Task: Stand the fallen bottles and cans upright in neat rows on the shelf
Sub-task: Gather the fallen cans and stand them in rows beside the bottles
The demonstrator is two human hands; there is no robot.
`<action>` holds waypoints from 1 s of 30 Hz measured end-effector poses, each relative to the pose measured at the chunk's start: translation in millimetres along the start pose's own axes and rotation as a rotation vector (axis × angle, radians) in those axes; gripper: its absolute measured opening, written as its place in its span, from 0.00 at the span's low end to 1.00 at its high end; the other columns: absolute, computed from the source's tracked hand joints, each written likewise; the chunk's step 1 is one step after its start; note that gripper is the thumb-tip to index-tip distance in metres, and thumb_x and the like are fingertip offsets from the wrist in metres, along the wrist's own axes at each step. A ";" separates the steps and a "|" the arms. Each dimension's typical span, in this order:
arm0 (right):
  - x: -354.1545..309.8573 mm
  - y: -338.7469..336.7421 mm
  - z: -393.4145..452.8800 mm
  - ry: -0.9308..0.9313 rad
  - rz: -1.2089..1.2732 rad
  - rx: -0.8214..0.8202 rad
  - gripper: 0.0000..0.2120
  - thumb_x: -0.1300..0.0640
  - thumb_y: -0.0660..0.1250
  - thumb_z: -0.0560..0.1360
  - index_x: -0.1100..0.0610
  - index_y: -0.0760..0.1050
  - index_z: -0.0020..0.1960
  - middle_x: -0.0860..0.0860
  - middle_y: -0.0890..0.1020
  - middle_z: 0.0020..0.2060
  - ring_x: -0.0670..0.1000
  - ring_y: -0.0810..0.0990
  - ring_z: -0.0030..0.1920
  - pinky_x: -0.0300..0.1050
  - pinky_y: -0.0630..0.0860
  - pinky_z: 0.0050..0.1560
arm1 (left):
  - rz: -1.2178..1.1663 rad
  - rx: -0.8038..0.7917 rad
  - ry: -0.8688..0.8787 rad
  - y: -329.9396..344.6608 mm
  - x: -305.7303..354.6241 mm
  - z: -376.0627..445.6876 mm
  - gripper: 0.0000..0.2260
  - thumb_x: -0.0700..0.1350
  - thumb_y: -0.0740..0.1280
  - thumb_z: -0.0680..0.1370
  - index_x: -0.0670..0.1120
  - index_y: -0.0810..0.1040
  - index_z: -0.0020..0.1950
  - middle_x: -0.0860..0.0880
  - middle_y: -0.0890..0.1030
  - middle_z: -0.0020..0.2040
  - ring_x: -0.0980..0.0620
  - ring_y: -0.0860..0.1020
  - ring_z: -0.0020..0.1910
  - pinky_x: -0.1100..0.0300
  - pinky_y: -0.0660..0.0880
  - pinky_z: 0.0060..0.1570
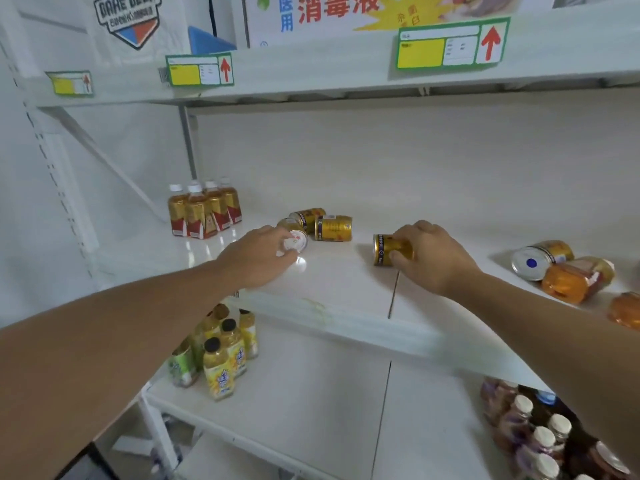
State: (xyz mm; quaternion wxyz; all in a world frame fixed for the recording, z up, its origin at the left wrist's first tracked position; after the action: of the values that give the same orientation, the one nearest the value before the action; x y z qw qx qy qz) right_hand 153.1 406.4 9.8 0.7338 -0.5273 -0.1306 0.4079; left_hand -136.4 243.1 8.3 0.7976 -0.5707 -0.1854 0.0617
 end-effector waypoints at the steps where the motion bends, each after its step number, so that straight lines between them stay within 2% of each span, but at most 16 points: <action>1: 1.7 -0.5 5.1 0.022 -0.020 -0.032 0.21 0.44 0.67 0.78 0.49 0.76 0.69 0.51 0.77 0.59 0.57 0.75 0.62 0.52 0.74 0.58 | -0.011 0.013 -0.009 -3.0 -6.2 8.2 0.24 0.64 0.61 0.82 0.56 0.73 0.75 0.50 0.78 0.70 0.47 0.77 0.66 0.46 0.76 0.61; 4: 7.9 -2.9 20.1 0.096 -0.078 -0.136 0.32 0.44 0.70 0.77 0.48 0.69 0.78 0.52 0.73 0.70 0.58 0.69 0.72 0.53 0.70 0.68 | -0.030 0.001 -0.008 -10.8 -22.4 35.0 0.24 0.60 0.65 0.82 0.54 0.72 0.76 0.49 0.77 0.71 0.46 0.77 0.66 0.45 0.77 0.62; 7: 16.1 -5.0 29.9 0.133 -0.110 -0.175 0.36 0.44 0.72 0.75 0.48 0.66 0.80 0.51 0.72 0.74 0.57 0.68 0.74 0.52 0.68 0.69 | 0.033 -0.068 0.091 -14.3 -34.1 57.9 0.26 0.52 0.69 0.79 0.56 0.70 0.78 0.49 0.73 0.73 0.46 0.72 0.70 0.45 0.74 0.65; 10: 22.9 -4.4 38.3 0.157 -0.117 -0.211 0.39 0.44 0.73 0.75 0.48 0.64 0.82 0.52 0.71 0.76 0.57 0.67 0.75 0.52 0.67 0.70 | 0.184 -0.102 0.210 -11.7 -45.1 72.9 0.37 0.35 0.67 0.76 0.58 0.64 0.83 0.51 0.69 0.78 0.46 0.67 0.74 0.44 0.73 0.68; 13: 24.9 -1.7 44.8 0.148 -0.119 -0.248 0.41 0.45 0.74 0.75 0.49 0.62 0.83 0.52 0.70 0.78 0.57 0.67 0.77 0.52 0.67 0.73 | 0.404 -0.113 0.361 -3.5 -47.3 86.9 0.44 0.29 0.66 0.74 0.59 0.59 0.85 0.53 0.66 0.80 0.47 0.68 0.73 0.48 0.74 0.66; 15: 23.5 2.6 49.8 0.119 -0.100 -0.295 0.41 0.46 0.76 0.75 0.50 0.62 0.83 0.53 0.71 0.77 0.57 0.69 0.76 0.50 0.68 0.73 | 0.542 -0.101 0.437 -0.3 -45.9 97.8 0.45 0.31 0.68 0.75 0.59 0.56 0.86 0.53 0.64 0.82 0.48 0.68 0.73 0.51 0.72 0.67; 17: 22.9 8.2 56.2 0.109 -0.060 -0.345 0.39 0.48 0.79 0.74 0.51 0.67 0.80 0.52 0.76 0.71 0.55 0.75 0.70 0.46 0.71 0.65 | 0.619 -0.097 0.474 -1.0 -44.2 107.6 0.45 0.33 0.68 0.76 0.58 0.53 0.86 0.55 0.63 0.83 0.49 0.67 0.73 0.53 0.71 0.69; 19: 24.1 11.8 62.6 0.122 -0.003 -0.342 0.35 0.48 0.81 0.71 0.49 0.73 0.74 0.50 0.80 0.63 0.54 0.79 0.62 0.45 0.75 0.57 | 0.602 -0.132 0.465 -1.6 -43.7 114.5 0.44 0.32 0.67 0.77 0.59 0.54 0.86 0.57 0.64 0.83 0.50 0.66 0.74 0.55 0.70 0.68; 21: 25.1 14.7 67.6 0.112 0.012 -0.331 0.31 0.50 0.82 0.69 0.48 0.75 0.69 0.48 0.82 0.59 0.53 0.80 0.58 0.47 0.77 0.55 | 0.583 -0.157 0.448 -1.3 -41.2 117.3 0.43 0.34 0.68 0.77 0.59 0.55 0.86 0.57 0.64 0.82 0.50 0.66 0.74 0.55 0.70 0.67; 25: 35.8 19.1 75.1 0.125 0.055 -0.333 0.30 0.51 0.83 0.66 0.43 0.76 0.65 0.44 0.82 0.55 0.50 0.81 0.54 0.48 0.80 0.56 | 0.601 -0.127 0.500 4.9 -33.9 123.1 0.39 0.50 0.77 0.78 0.59 0.60 0.84 0.56 0.68 0.80 0.49 0.68 0.72 0.52 0.72 0.67; 28: 50.2 22.6 76.5 0.144 0.326 -0.354 0.29 0.59 0.86 0.65 0.45 0.79 0.60 0.46 0.85 0.52 0.48 0.84 0.51 0.42 0.80 0.50 | 0.535 -0.046 0.522 7.0 -29.9 122.7 0.32 0.61 0.75 0.77 0.59 0.69 0.78 0.54 0.74 0.74 0.49 0.72 0.67 0.51 0.73 0.64; 30: 57.2 22.6 73.8 0.162 0.479 -0.374 0.28 0.64 0.85 0.66 0.47 0.80 0.61 0.48 0.86 0.53 0.46 0.85 0.50 0.38 0.80 0.47 | 0.507 -0.034 0.528 7.3 -30.0 121.3 0.31 0.63 0.74 0.77 0.60 0.70 0.78 0.55 0.75 0.73 0.50 0.73 0.65 0.50 0.73 0.63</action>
State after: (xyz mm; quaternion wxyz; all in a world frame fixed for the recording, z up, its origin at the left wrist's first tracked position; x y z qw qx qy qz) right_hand 133.0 500.3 6.5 0.5150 -0.6997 -0.0165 0.4949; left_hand -207.7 344.0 28.7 0.7678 -0.6078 0.1732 0.1050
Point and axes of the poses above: each hand's wrist, its own z-axis towards the middle knuckle, its own y-axis out of the palm, x = y × z, the point moved 2 cm from there along z, towards the middle knuckle
